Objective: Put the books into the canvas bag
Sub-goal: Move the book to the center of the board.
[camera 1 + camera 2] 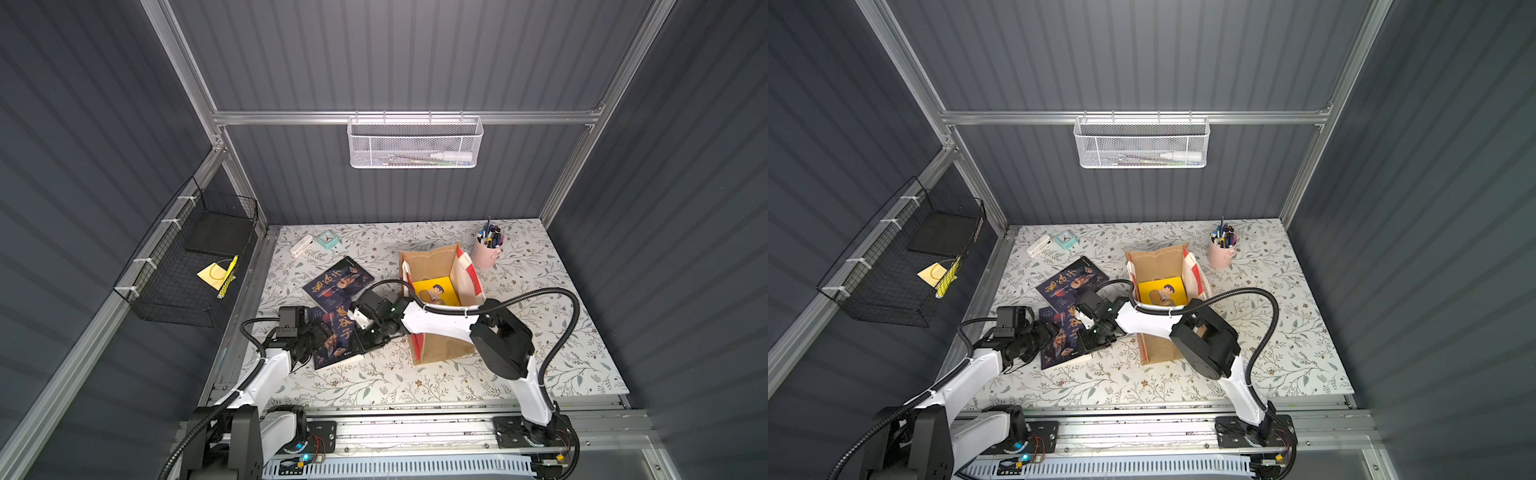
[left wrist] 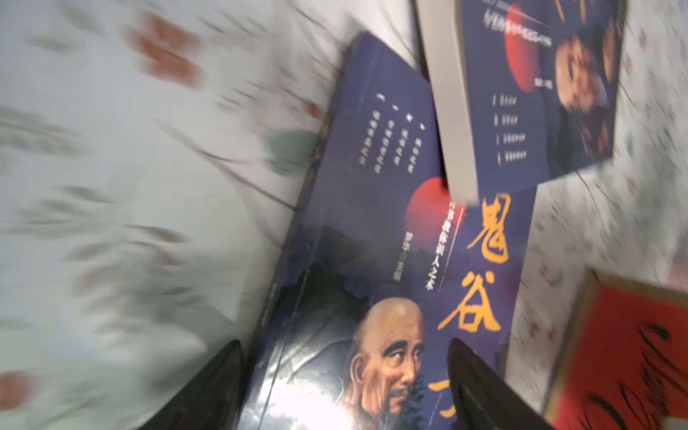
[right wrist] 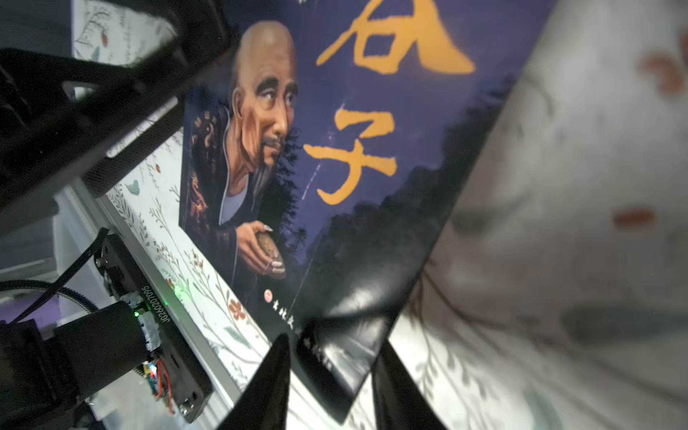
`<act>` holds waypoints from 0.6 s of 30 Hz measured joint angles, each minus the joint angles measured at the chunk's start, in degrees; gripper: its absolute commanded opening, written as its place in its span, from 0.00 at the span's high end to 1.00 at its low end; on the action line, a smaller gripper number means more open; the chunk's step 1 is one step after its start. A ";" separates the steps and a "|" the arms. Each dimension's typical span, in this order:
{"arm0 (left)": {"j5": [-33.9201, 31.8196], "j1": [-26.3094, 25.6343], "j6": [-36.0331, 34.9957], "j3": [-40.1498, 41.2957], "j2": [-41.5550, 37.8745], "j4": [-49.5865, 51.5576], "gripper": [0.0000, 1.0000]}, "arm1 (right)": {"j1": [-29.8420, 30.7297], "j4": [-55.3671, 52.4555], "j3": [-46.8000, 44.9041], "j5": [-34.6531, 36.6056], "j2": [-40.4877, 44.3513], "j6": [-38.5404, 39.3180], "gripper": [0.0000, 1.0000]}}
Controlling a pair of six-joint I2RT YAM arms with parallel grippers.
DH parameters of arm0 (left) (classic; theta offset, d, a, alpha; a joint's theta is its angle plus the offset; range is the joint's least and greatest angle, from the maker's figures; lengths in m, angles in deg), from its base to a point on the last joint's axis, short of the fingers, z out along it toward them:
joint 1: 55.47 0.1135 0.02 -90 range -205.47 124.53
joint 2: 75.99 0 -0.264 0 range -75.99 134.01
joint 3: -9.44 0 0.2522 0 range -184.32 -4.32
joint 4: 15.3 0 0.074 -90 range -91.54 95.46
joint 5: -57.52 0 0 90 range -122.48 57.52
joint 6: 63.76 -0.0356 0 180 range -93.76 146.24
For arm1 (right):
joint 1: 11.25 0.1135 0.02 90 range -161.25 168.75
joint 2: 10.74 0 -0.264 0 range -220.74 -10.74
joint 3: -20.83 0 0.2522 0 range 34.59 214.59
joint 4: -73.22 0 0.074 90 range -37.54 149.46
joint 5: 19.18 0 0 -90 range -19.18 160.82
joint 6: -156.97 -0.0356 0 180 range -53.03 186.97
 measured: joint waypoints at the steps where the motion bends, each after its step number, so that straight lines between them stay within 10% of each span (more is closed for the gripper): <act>1: 2.29 -0.66 -0.68 -0.66 1.09 -0.59 0.16 | -0.04 -0.24 -2.25 0.66 1.62 -0.83 0.53; 18: 25.75 3.04 -11.72 -9.29 18.75 -3.85 0.28 | -7.74 -3.93 -3.15 5.60 2.10 -3.58 0.65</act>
